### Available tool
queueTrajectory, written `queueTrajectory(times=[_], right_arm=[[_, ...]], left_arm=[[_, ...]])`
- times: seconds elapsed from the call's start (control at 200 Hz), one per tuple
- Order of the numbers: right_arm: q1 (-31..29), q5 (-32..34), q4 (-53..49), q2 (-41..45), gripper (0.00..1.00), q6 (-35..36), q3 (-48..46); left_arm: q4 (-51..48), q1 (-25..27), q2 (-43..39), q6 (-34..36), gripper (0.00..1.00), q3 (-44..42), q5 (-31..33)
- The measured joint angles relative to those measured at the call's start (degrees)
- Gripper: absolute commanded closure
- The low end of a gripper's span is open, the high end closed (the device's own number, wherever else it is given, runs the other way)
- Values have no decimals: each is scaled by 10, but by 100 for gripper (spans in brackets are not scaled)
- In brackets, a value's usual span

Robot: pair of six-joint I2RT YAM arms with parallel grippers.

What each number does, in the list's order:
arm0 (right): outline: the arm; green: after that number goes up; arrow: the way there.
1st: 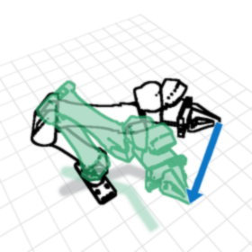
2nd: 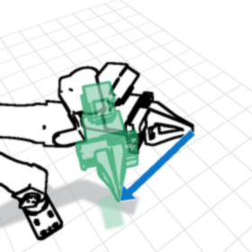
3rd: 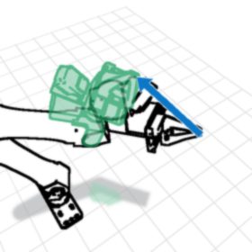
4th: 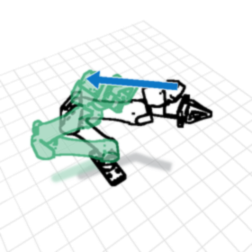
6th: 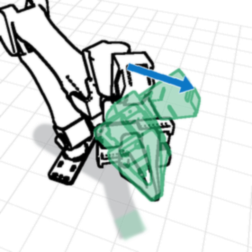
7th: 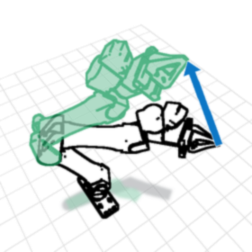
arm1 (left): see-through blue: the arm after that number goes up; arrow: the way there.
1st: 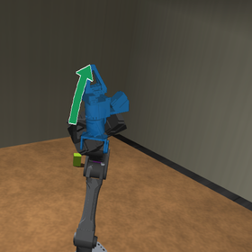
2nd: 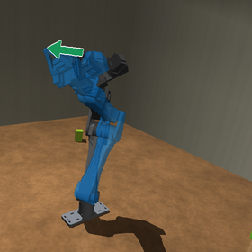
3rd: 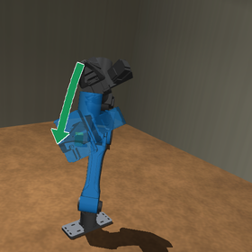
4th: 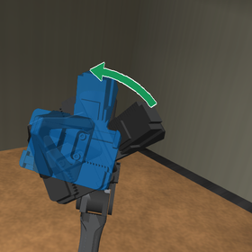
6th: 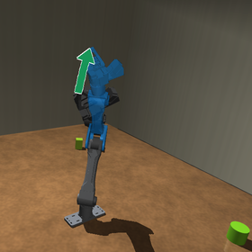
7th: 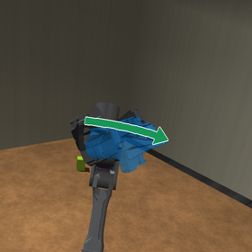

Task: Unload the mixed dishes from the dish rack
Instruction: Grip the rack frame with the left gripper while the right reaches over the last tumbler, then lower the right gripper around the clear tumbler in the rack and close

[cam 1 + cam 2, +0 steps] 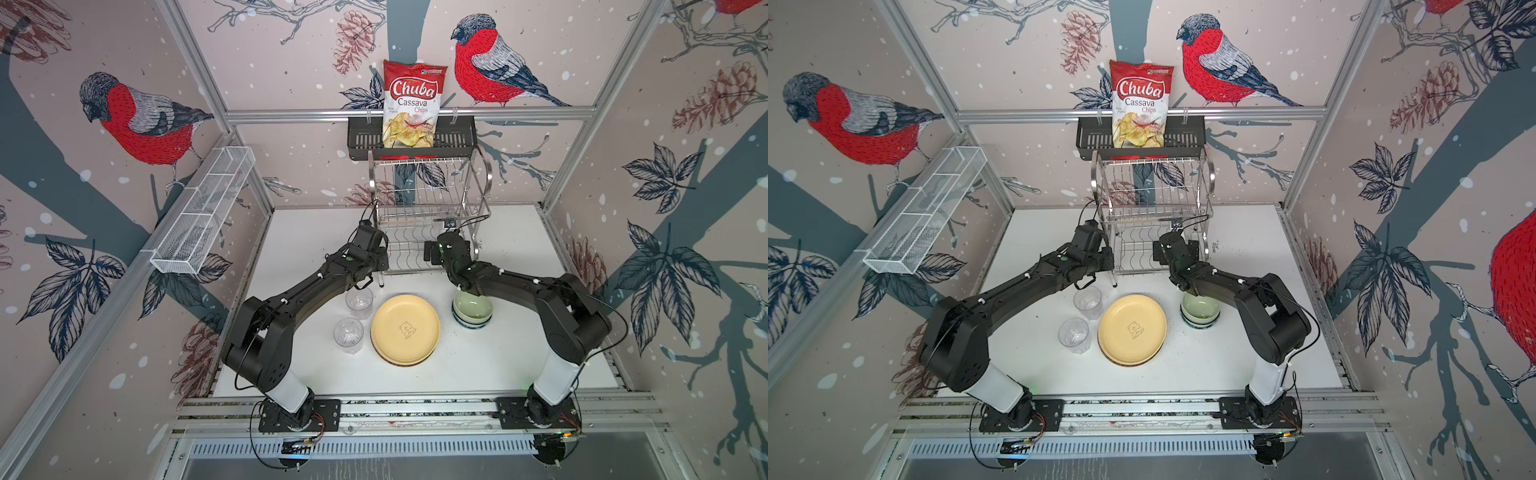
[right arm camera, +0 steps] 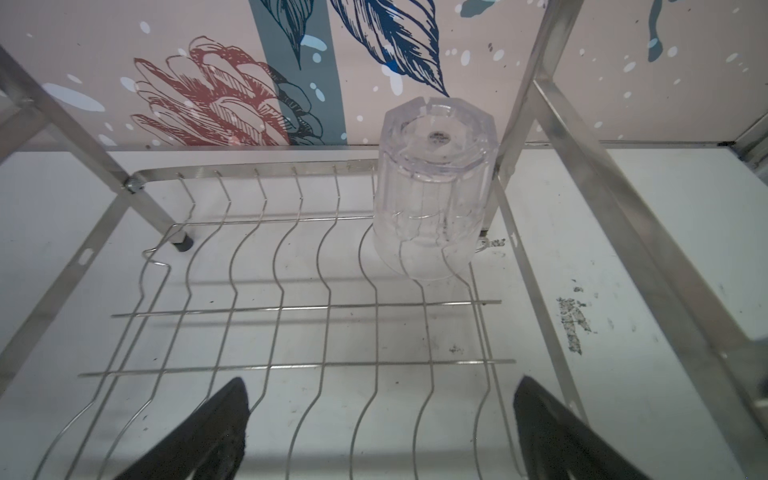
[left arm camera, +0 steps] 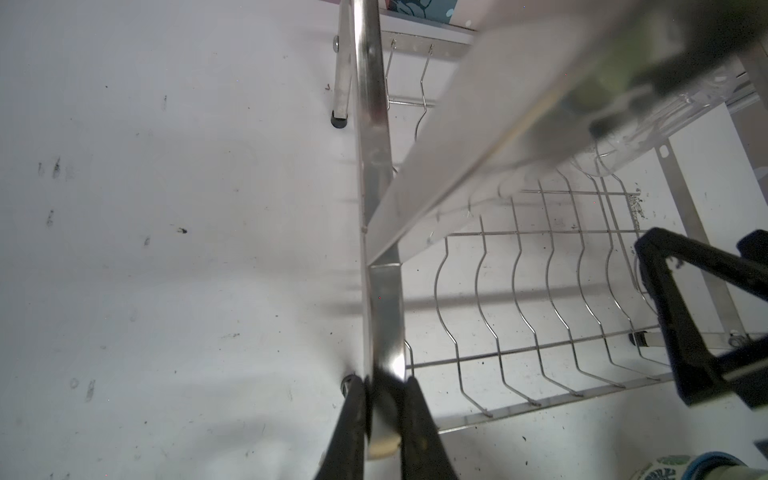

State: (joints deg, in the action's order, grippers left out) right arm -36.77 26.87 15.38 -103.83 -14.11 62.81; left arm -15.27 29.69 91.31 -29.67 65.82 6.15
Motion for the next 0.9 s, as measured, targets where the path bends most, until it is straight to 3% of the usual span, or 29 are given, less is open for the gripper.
queueTrajectory(times=[0.52, 0.9], right_arm=[[24, 7, 45, -102, 0, 43, 79], [44, 7, 65, -165, 7, 80, 137]], left_arm=[[3, 0, -20, 0, 94, -24, -2], [5, 0, -20, 1, 94, -25, -3]])
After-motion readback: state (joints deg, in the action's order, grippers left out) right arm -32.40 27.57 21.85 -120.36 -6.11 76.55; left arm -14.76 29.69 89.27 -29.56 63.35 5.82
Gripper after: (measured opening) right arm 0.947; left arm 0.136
